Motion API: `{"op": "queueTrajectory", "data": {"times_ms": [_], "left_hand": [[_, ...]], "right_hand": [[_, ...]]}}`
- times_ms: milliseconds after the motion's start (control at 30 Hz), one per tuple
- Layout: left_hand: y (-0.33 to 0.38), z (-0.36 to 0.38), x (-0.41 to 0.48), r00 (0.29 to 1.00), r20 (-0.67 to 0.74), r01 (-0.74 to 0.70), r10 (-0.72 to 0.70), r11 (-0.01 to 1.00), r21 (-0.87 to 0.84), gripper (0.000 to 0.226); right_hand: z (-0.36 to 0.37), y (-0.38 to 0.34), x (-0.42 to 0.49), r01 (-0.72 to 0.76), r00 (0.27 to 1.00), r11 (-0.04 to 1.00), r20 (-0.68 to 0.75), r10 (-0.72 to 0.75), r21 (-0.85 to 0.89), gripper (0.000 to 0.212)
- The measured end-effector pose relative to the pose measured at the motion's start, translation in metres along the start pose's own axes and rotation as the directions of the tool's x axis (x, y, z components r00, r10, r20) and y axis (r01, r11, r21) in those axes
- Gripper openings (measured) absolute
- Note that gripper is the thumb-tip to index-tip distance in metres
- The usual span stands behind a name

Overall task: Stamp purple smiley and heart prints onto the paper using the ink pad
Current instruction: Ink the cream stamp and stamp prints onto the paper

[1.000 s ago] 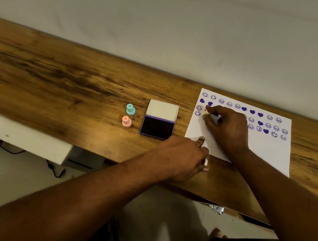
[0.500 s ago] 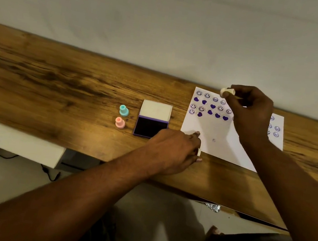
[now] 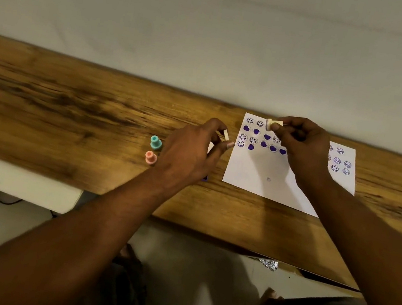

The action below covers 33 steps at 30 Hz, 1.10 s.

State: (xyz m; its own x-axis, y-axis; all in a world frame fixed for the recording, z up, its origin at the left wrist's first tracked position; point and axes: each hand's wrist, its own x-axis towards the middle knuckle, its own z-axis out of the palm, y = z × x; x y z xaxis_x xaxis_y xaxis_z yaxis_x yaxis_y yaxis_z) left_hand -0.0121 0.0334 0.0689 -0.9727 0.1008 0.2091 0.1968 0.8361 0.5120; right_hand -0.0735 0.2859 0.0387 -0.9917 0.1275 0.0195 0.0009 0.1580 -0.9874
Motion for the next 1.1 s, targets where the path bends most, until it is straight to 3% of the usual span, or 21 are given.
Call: {"op": "queueTrajectory", "data": {"times_ms": [133, 300, 567, 1100], "left_hand": [[-0.005, 0.0, 0.002, 0.999, -0.004, 0.054, -0.054, 0.997, -0.047, 0.039], [-0.006, 0.0, 0.004, 0.996, -0.008, 0.086, -0.088, 0.989, -0.12, 0.037], [-0.006, -0.001, 0.005, 0.996, 0.01, 0.085, -0.085, 0.984, -0.156, 0.034], [-0.003, -0.004, 0.005, 0.998, 0.04, 0.058, -0.052, 0.985, -0.161, 0.033]], "right_hand": [[0.006, -0.003, -0.002, 0.0, 0.999, 1.0, 0.035, 0.001, -0.021, 0.036], [0.014, -0.017, -0.01, 0.071, 0.986, 0.996, 0.148, -0.078, 0.05, 0.019], [0.033, -0.028, -0.024, 0.192, 0.938, 0.979, 0.28, -0.205, 0.076, 0.023], [0.043, -0.025, -0.027, 0.244, 0.92, 0.97, 0.314, -0.235, 0.013, 0.022]]}}
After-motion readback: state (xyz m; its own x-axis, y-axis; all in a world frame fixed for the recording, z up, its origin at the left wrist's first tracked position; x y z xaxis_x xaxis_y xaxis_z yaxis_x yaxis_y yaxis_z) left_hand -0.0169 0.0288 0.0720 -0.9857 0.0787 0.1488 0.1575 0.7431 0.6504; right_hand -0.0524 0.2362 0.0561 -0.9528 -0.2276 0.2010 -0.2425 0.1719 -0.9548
